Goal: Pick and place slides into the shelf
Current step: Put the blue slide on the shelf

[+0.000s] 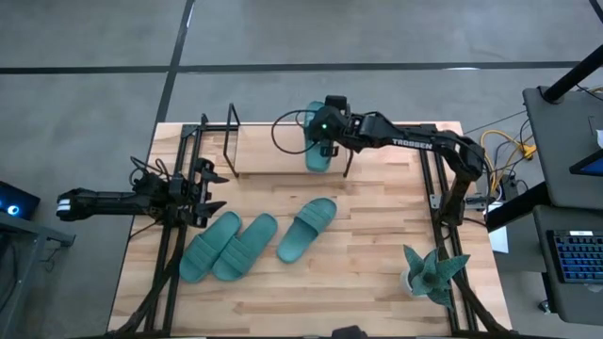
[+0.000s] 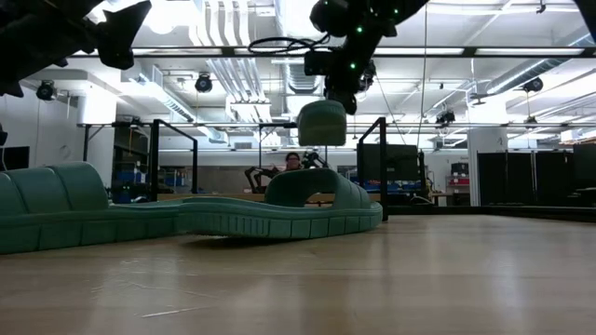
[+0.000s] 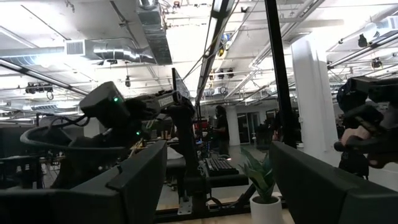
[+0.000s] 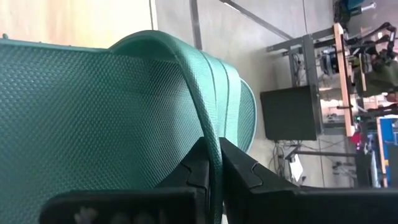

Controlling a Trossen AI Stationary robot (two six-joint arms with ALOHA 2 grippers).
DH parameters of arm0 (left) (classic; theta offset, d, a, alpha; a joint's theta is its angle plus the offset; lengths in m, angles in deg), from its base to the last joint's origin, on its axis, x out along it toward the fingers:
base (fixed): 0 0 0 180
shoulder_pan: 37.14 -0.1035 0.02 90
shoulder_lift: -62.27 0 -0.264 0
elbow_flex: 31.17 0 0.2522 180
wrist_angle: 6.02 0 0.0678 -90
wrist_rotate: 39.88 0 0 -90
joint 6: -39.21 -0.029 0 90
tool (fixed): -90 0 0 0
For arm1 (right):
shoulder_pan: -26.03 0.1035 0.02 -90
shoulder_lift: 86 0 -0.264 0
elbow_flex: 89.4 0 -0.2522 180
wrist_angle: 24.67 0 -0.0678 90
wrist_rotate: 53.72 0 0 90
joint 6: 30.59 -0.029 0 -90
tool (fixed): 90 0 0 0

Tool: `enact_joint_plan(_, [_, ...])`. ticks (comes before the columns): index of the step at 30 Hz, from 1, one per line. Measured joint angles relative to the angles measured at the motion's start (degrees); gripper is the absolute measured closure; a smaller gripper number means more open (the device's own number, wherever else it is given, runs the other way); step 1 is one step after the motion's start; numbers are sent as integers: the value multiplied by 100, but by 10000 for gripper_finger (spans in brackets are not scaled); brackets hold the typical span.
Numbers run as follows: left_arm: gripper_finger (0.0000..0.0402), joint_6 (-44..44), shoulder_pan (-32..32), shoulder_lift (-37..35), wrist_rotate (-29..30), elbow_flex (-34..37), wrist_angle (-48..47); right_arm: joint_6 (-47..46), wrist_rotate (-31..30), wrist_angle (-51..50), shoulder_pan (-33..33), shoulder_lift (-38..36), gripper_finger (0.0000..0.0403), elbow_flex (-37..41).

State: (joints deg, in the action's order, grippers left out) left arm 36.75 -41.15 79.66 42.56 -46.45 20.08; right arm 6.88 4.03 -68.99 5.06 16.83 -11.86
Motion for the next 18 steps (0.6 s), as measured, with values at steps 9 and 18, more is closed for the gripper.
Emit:
enact_joint_plan(9, [133, -103, 0, 0, 124, 0, -1, 459, 450, 330, -465, 2, 390, 126])
enact_joint_plan(18, [133, -313, 0, 9, 212, 0, 1, 595, 850, 786, -661, 55, 390, 364])
